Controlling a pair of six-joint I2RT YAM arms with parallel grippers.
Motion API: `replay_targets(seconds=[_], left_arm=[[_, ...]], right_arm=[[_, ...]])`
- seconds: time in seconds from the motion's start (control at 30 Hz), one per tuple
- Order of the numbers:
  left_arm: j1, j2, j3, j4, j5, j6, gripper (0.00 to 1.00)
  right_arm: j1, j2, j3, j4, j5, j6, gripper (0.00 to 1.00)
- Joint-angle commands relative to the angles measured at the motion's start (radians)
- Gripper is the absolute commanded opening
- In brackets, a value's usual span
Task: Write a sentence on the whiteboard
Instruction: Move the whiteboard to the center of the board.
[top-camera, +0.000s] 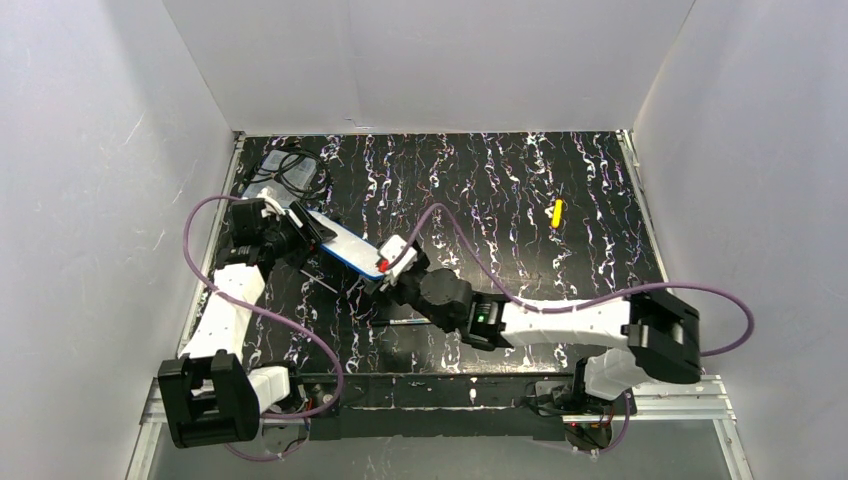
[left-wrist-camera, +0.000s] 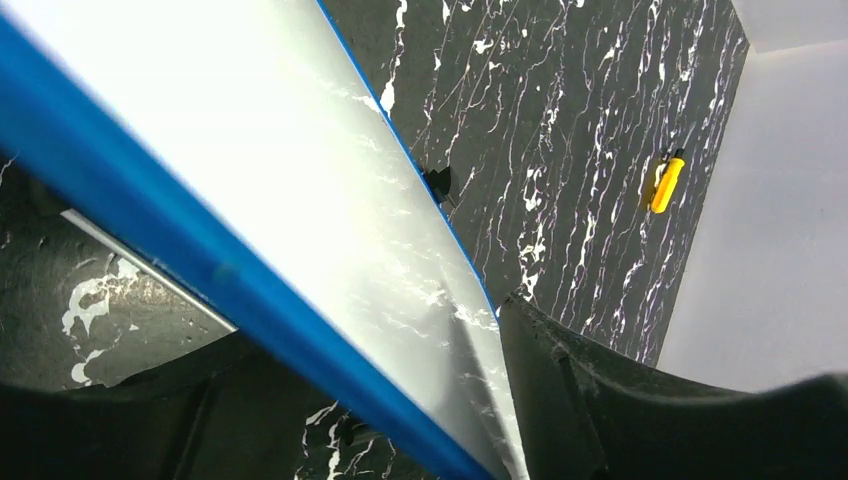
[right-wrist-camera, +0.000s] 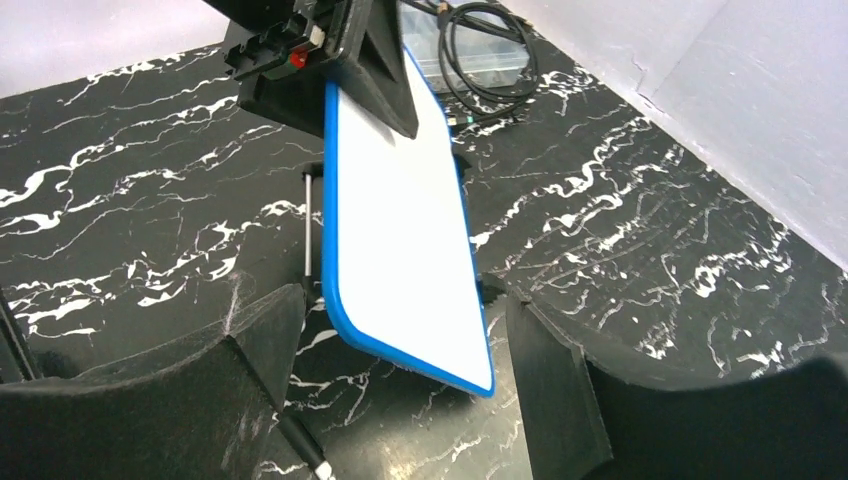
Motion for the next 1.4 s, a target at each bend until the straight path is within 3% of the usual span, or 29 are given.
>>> replay_targets(seconds=[0.0, 0.2, 0.57, 0.77, 1.03, 1.37], left_arm=[[0.007, 0.046, 0.048, -0.002, 0.027, 0.042, 0.61], [0.002, 0.100, 0.057, 0.007, 0.038, 0.057, 0.59], [-0.035, 0.185, 0.151, -0.043, 0.069, 0.141, 0.27], [-0.059, 0.249, 0.239, -0.084, 0.221, 0.272, 0.14], [-0.166, 0.412, 0.445, -0.293, 0.324, 0.555, 0.12], [-0.216, 0.649, 0.715, -0.501, 0.457, 0.695, 0.11]], right_arm=[[0.006, -0.128, -0.056, -0.002, 0.056, 0.037, 0.82], [0.006, -0.297, -0.106, -0.038, 0.116, 0.032, 0.82], [0.006, -0.489, -0.154, -0.154, 0.227, 0.013, 0.82], [0.006, -0.564, -0.152, -0.243, 0.270, 0.002, 0.83], [0.006, -0.654, -0.148, -0.359, 0.295, 0.048, 0.84], [0.006, -0.698, -0.133, -0.495, 0.302, 0.110, 0.84]])
